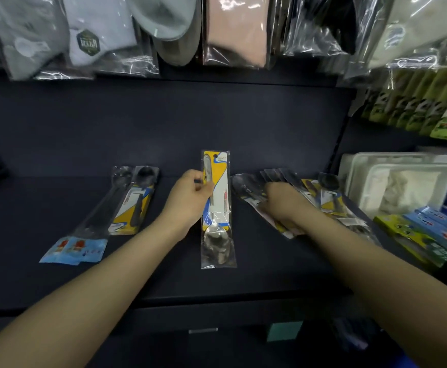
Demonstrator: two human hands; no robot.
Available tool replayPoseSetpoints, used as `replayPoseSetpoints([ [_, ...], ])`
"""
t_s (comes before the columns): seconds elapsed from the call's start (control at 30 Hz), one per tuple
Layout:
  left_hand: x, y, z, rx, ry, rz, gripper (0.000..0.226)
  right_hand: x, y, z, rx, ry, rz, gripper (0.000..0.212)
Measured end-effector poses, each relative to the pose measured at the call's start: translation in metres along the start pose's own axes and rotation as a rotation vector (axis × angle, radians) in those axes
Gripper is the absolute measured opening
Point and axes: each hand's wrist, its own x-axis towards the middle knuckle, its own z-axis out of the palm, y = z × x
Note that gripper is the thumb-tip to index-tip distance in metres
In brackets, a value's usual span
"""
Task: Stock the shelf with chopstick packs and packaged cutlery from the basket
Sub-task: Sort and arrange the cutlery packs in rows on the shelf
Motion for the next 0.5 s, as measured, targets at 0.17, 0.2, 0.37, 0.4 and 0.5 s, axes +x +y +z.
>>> replayPoseSetpoints([
  [0.17,0.007,0.003,-0.013,-0.183,0.018,-0.011,0.013,-0.002,-0.01,-0.008,-0.002,-0.083,0.052,0.023],
  [0.2,0.01,0.003,-0.015,-0.219,0.032,-0.021,0.014,-0.002,-0.011,-0.007,-0.061,-0.058,0.031,0.015],
  [0.37,0.018,-0.002,-0.02,-0.059,-0.1,-0.077,0.013,0.002,0.004,-0.017,0.086,0.348,-0.032,0.013],
  [0.4,0.019,-0.004,-0.018,-0.022,-0.17,-0.119,0.011,0.0,0.006,-0.02,0.154,0.429,-0.103,0.009],
  [0.5,0.023,-0.005,-0.017,-0.034,-0.38,-0.243,0.01,-0.021,0.007,-0.017,0.178,0.516,-0.489,0.012],
])
